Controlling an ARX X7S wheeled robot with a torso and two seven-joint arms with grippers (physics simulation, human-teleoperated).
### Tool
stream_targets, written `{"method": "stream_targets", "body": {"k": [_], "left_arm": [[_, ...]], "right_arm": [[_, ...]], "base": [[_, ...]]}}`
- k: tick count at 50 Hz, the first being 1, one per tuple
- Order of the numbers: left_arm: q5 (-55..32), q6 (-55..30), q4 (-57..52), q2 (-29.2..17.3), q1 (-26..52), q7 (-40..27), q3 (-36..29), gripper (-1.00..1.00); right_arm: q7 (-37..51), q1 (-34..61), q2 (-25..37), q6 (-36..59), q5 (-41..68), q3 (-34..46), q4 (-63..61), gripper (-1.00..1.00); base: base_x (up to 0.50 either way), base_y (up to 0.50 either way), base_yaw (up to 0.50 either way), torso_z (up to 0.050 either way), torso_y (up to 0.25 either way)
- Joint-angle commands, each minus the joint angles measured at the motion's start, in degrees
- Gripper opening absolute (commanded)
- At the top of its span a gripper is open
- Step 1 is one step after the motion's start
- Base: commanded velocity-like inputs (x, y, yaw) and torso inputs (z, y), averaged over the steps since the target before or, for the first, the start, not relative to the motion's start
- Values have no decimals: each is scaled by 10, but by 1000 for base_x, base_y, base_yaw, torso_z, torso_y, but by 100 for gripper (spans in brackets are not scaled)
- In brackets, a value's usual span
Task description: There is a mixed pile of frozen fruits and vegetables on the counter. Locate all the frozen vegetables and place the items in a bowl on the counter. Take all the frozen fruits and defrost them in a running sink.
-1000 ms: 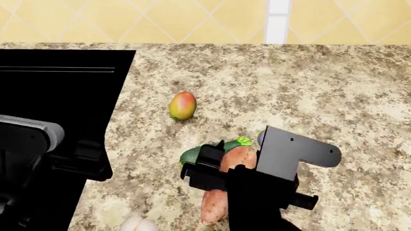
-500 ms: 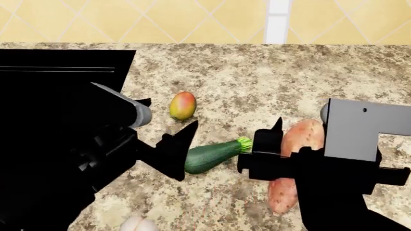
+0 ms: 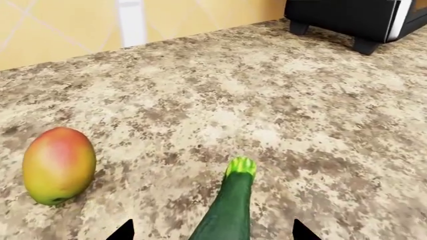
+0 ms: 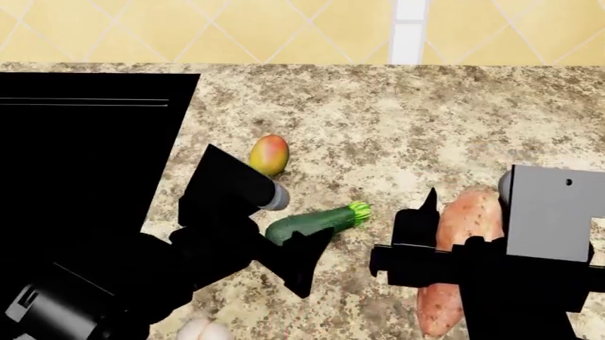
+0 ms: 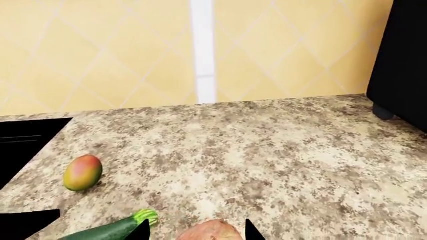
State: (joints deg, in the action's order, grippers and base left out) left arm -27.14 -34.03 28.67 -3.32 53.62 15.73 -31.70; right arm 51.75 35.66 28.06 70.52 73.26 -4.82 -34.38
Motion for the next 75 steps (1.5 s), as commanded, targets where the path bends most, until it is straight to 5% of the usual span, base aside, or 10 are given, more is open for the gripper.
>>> {"method": "stream_targets", "body": {"k": [1,13,14,28,40,47,62,70,75], "left_arm": [[6,35,79,15,8,17,-27,100],[-7,37,92,13,6,14,-41,100],[-7,39,89,13,6,9,-41,-100],[-54,-41,-145,-40,-13,-103,8,-100],[-78,-92,-469,-137,-157,-323,130,-100],[-78,-83,-531,-174,-228,-382,197,-100],[-52,-76,-542,-201,-250,-413,213,-100],[-48,-57,-516,-197,-257,-404,212,-100],[-57,-68,-549,-206,-274,-421,229,-100]], "right_arm": [[2,-7,2,-1,16,-12,-6,-100],[1,-26,-14,-36,30,-43,-4,-100],[0,-26,-14,-36,29,-42,-4,-100],[-142,-29,17,-94,-130,82,2,-100],[-167,0,17,-156,-271,171,61,-100],[-208,-34,31,-215,-304,189,66,-100],[-166,-37,59,-203,-328,178,22,-100],[-235,-118,37,-433,-364,114,14,-100],[-245,-105,66,-374,-383,169,26,-100]], "base": [[0,0,0,0,0],[0,0,0,0,0],[0,0,0,0,0],[0,0,0,0,1],[0,0,0,0,0],[0,0,0,0,0],[0,0,0,0,0],[0,0,0,0,1],[0,0,0,0,0]]}}
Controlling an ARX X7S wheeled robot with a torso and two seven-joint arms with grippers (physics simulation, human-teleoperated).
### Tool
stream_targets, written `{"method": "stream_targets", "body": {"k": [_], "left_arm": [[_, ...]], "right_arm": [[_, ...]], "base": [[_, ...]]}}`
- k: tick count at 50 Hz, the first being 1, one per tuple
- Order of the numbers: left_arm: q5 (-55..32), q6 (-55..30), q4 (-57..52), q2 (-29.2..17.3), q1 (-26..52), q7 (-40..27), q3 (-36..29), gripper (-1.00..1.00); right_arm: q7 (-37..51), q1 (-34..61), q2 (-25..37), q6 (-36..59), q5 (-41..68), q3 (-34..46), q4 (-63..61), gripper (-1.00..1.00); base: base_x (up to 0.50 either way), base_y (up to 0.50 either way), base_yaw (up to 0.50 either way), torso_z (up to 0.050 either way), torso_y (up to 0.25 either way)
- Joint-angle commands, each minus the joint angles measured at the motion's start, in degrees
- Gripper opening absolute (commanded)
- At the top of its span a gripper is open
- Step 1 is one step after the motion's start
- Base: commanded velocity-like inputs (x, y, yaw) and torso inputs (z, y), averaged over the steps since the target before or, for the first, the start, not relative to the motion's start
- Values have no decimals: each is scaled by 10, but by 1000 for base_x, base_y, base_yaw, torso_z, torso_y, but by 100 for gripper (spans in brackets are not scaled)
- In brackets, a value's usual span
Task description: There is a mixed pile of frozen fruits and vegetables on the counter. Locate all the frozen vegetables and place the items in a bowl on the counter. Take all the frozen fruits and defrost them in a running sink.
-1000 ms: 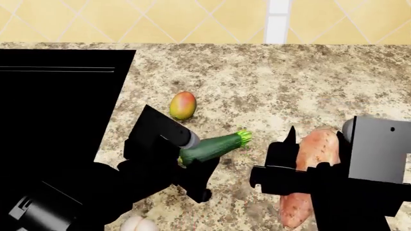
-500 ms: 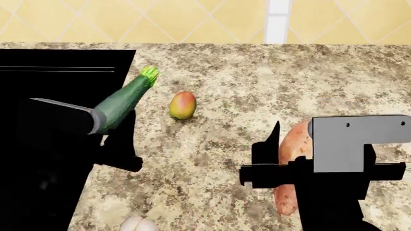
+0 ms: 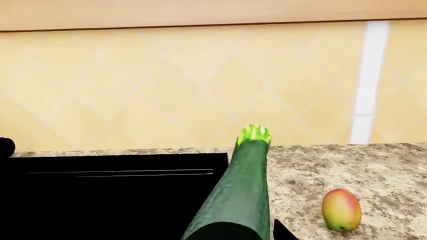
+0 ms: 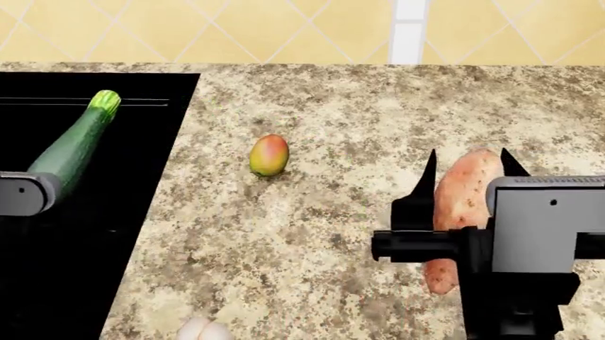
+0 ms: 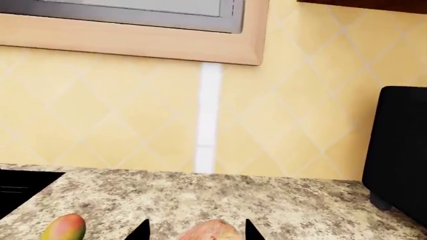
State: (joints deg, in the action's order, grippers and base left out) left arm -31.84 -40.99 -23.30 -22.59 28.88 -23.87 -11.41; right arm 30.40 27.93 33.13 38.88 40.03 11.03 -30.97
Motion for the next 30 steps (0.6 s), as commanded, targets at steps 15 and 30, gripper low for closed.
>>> {"method": "stream_targets", "body": {"k": [15,30], "left_arm": [[4,21,-26,-14,-33,-29,22,-100],[-7,22,-28,-9,-33,-24,20,-100]], "right_arm": [[-29,-10,11,-32,-52,30,6,-100],[-21,-12,12,-28,-47,24,6,-100]], "base": [[0,0,0,0,1],[-249,0,0,0,0]]}}
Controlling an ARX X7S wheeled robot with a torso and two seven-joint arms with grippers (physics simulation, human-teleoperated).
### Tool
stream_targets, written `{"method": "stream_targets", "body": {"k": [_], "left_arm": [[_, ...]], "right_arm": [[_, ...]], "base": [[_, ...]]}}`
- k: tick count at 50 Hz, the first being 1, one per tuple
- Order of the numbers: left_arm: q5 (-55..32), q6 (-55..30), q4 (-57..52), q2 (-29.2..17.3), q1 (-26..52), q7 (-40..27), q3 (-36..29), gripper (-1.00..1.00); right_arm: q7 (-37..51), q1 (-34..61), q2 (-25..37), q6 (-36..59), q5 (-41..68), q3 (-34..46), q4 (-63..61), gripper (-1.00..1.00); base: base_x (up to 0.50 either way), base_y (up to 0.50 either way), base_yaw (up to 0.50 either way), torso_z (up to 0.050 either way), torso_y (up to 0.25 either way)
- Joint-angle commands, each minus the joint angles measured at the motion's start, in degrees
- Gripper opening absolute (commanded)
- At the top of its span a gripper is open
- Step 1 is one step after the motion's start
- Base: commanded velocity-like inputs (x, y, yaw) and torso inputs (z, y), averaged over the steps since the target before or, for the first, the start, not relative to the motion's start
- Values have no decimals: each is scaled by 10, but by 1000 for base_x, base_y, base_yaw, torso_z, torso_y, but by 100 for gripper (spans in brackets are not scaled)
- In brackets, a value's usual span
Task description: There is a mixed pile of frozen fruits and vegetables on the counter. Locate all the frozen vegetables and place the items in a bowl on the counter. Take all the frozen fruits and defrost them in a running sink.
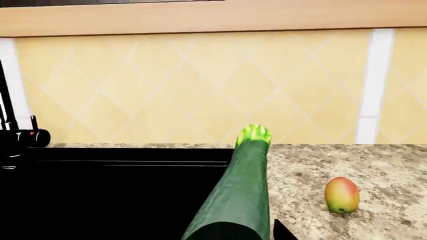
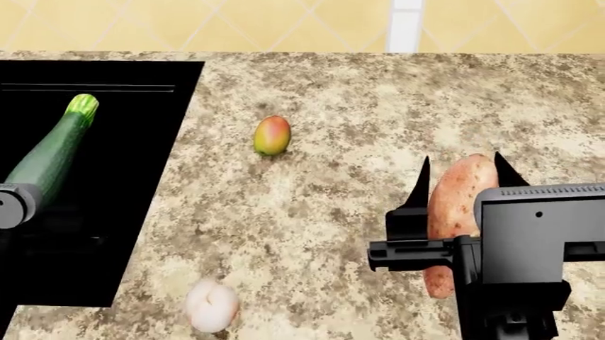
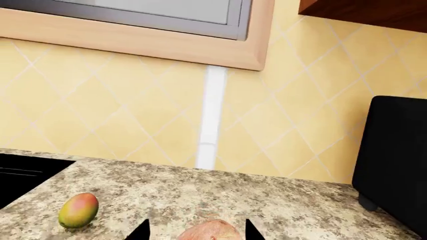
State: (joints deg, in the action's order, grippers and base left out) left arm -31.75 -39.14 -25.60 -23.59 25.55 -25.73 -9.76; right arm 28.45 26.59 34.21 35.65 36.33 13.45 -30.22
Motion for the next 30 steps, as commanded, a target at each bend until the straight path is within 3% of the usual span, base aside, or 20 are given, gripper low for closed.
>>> {"method": "stream_targets", "body": {"k": [1,18,30], "left_arm": [[-9,4,-5,1,0,-6,4,-100],[-12,1,-11,1,3,-10,0,-100],[-16,2,-13,-1,2,-10,1,-100]], "right_arm": [[-2,1,1,5,-10,0,-2,-100],[-2,-2,4,-1,-11,-1,-5,-100],[-2,-3,4,-4,-15,2,-5,-100]], "base": [[-375,0,0,0,0],[-352,8,0,0,0],[-128,312,0,0,0]]}}
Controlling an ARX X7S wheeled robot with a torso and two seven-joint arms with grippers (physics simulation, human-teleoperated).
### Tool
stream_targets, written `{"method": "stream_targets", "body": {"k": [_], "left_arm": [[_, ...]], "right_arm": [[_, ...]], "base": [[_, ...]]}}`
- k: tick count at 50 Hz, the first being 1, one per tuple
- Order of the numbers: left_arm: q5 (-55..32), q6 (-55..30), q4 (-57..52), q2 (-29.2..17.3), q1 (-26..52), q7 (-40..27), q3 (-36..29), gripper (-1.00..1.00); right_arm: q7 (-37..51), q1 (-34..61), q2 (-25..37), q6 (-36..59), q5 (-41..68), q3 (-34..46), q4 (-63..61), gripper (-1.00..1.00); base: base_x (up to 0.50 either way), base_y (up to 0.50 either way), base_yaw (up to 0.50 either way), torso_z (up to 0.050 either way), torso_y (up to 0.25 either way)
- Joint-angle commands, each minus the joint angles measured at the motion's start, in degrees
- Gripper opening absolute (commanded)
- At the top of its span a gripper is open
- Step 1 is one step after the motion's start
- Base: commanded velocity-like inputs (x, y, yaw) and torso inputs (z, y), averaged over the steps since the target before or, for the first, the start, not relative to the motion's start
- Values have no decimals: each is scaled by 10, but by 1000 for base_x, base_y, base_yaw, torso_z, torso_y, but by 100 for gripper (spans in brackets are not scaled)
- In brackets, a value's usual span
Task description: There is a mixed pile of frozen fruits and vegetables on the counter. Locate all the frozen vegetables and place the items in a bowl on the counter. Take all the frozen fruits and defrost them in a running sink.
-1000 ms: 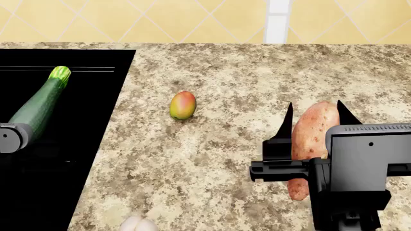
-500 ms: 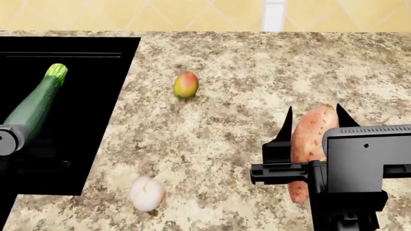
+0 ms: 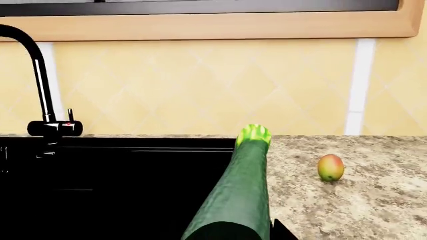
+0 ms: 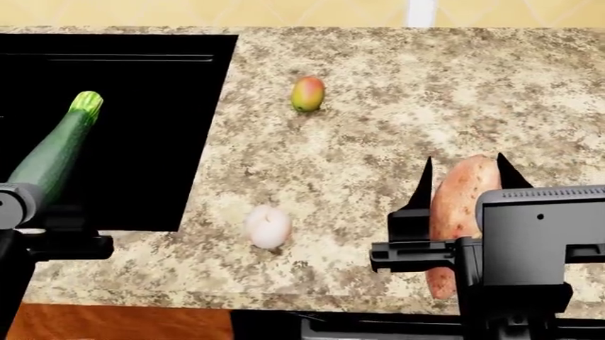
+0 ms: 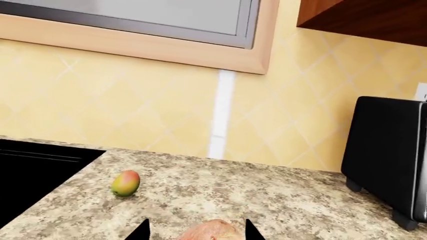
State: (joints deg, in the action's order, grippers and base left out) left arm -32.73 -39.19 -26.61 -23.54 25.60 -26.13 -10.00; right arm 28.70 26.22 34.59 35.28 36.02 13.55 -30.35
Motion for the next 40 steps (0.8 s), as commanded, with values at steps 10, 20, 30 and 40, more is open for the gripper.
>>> {"method": "stream_targets", "body": {"k": [10,20,30,40], "left_arm": [[-7,4,-2,-2,2,-7,2,-100],[-9,3,-3,-2,2,-8,1,-100],[-10,5,-2,-3,2,-8,0,-100],[-10,6,-1,-4,2,-9,-2,-100]], "right_arm": [[-4,0,1,-3,-13,2,-2,-100],[-5,1,1,-5,-13,3,-1,-100],[-8,1,1,-10,-15,5,0,-100],[-9,2,1,-11,-16,8,2,-100]], "base": [[-49,370,0,0,0],[-30,370,0,2,0],[-20,369,0,0,0],[-9,369,0,0,1]]}}
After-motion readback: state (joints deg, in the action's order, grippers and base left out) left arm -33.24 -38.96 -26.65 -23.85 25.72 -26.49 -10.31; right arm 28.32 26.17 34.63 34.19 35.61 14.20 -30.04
